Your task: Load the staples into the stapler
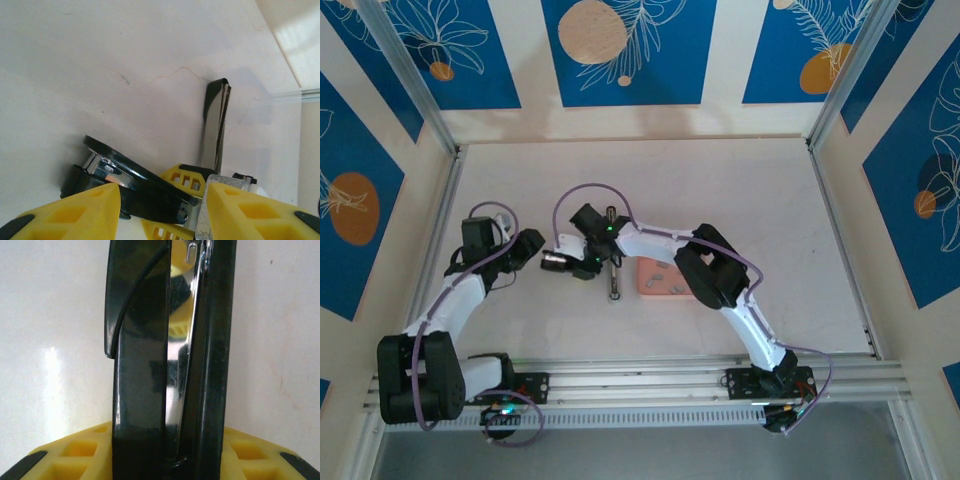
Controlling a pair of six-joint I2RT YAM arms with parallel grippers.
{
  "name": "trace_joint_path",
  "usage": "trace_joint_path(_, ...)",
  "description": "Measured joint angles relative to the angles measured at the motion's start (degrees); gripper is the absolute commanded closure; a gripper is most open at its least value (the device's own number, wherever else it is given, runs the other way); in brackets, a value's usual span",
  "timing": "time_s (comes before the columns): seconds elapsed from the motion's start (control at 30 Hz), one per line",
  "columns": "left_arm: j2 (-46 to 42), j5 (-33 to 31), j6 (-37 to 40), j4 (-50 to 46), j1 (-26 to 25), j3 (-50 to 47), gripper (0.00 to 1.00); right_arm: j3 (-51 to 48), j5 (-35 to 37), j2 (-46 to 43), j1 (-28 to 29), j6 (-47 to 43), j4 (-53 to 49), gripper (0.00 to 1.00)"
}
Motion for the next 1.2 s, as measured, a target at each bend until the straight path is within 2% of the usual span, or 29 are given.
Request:
trace_joint_path(0.13,-1.6,3.9,-0.3,1.7,0.0,0.0,0.52,-8.5,-0.2,-5.6,-1.0,4.5,5.4,0.72)
trace_joint_path(0.27,-4.2,7.2,-2.4,6.6,-0.5,-0.5,0.52,-17.7,0.3,-13.5,-2.8,14.9,14.2,0.71)
trace_joint_path(0.43,-9.6,9.1,-4.5,17.7,-4.3,-3.8,0.46,-31.6,4.0,-26.6,-3.9,31.5,28.8,0.72)
trace_joint_path(0.5,-10.2,9.6,-5.1,21.6,-6.1,-4.8,0.40,-35.3,6.1,-29.6,-3.1,36.3,33.4,0.73)
trace_joint_path(0.57,-9.9,9.9,-5.3,24.6,-7.7,-5.2,0.39,-38.1,8.2,-31.2,-1.6,39.6,37.1,0.73)
trace_joint_path(0.77,-6.8,10.1,-5.2,29.8,-12.2,-5.4,0.37,-43.1,11.5,-31.9,3.4,44.4,43.2,0.74)
trace_joint_path(1.2,-4.8,5.2,-5.2,30.9,-15.1,-5.6,0.38,-47.4,14.6,-35.3,3.5,48.9,49.5,0.75)
